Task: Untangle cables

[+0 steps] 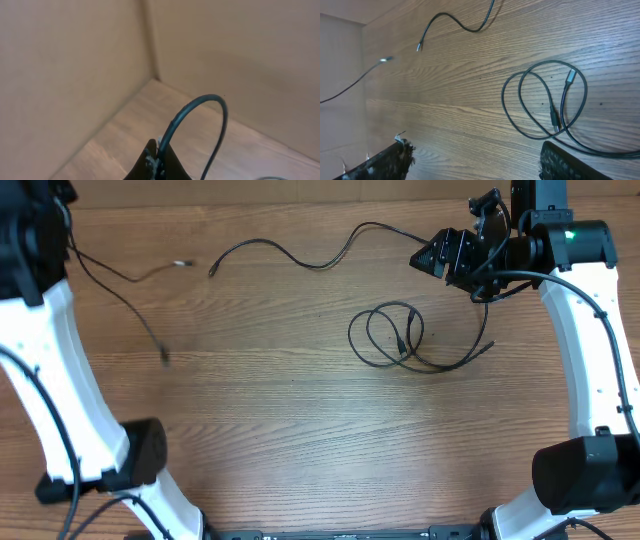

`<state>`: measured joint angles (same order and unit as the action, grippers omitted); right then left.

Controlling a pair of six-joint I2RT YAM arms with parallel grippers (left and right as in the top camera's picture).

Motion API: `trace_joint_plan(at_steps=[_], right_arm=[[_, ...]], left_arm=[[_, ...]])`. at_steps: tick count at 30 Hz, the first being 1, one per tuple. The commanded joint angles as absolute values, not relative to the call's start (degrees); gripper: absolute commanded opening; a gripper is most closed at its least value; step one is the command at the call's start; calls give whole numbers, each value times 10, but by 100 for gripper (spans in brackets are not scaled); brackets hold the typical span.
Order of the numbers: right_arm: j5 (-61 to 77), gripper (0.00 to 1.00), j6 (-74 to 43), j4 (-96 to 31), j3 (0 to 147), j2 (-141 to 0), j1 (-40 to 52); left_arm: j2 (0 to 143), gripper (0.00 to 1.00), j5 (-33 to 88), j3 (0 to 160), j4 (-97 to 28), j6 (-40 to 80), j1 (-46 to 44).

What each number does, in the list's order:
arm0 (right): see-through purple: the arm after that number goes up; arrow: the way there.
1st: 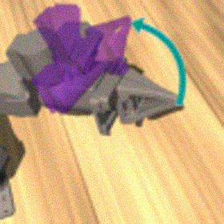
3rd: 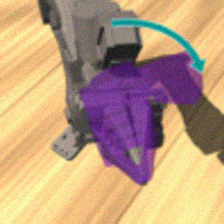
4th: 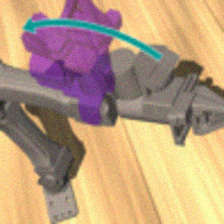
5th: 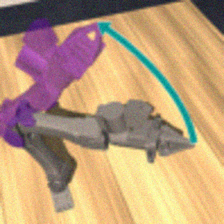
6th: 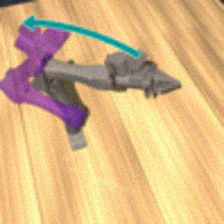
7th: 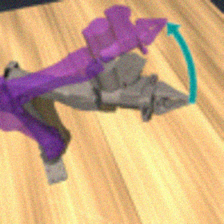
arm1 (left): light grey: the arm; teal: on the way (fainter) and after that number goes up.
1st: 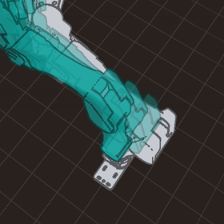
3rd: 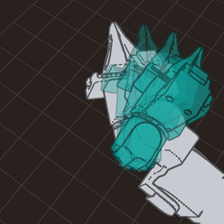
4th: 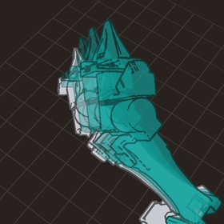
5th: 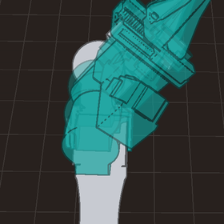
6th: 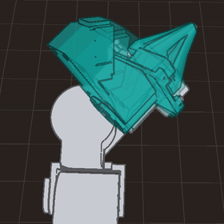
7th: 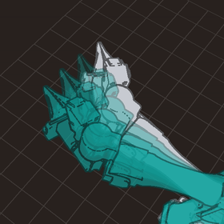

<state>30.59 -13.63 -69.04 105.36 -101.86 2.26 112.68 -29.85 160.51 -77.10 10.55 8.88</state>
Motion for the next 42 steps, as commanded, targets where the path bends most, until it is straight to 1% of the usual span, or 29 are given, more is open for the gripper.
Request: trace_joint_plan(at_steps=[1, 3, 7, 11, 15, 17, 18, 19, 24, 25, 28, 29, 31, 32, 35, 39, 42], right_arm=[[303, 80, -134, -692, 1061, -1018, 34], [293, 80, -134, -698, 1061, -1018, 40], [291, 81, -134, -697, 1061, -1018, 44], [287, 84, -134, -694, 1061, -1018, 53], [285, 85, -134, -694, 1061, -1018, 55], [285, 86, -128, -699, 1061, -1018, 56], [285, 87, -113, -702, 1061, -1018, 58], [286, 88, -102, -704, 1061, -1018, 59], [263, 92, -89, -698, 1061, -1018, 58], [264, 93, -89, -695, 1061, -1018, 58], [227, 93, -123, -681, 1063, -1017, 53], [210, 93, -141, -677, 1063, -1016, 47], [195, 94, -173, -674, 1063, -1014, 28], [193, 94, -190, -674, 1063, -1014, 11], [196, 96, -226, -684, 1063, -1014, -46], [196, 97, -225, -706, 1063, -1014, -106], [196, 97, -225, -722, 1063, -1014, -147]], left_arm=[[1162, 4, -279, 1605, -763, 128, 170], [1185, 4, -257, 1605, -759, 151, 218], [1209, 4, -218, 1605, -730, 149, 257], [1239, 4, -149, 1603, -725, 69, 261], [1289, 4, -169, 1602, -759, 47, 260], [1322, 60, -164, 1602, -763, 48, 266], [1329, 84, -156, 1602, -763, 51, 267], [1332, 100, -138, 1602, -763, 52, 267], [1294, 100, -67, 1604, -763, 51, 256], [1279, 99, -38, 1604, -763, 53, 253], [1235, 99, 135, 1604, -778, 47, 208], [1234, 100, 155, 1604, -779, 40, 193], [1238, 100, 184, 1601, -792, 27, 144], [1246, 98, 192, 1601, -802, 27, 111], [1270, 96, 191, 1593, -824, 27, 16], [1306, 95, 196, 1592, -848, 30, -96], [1351, 94, 196, 1592, -854, 59, -183]])
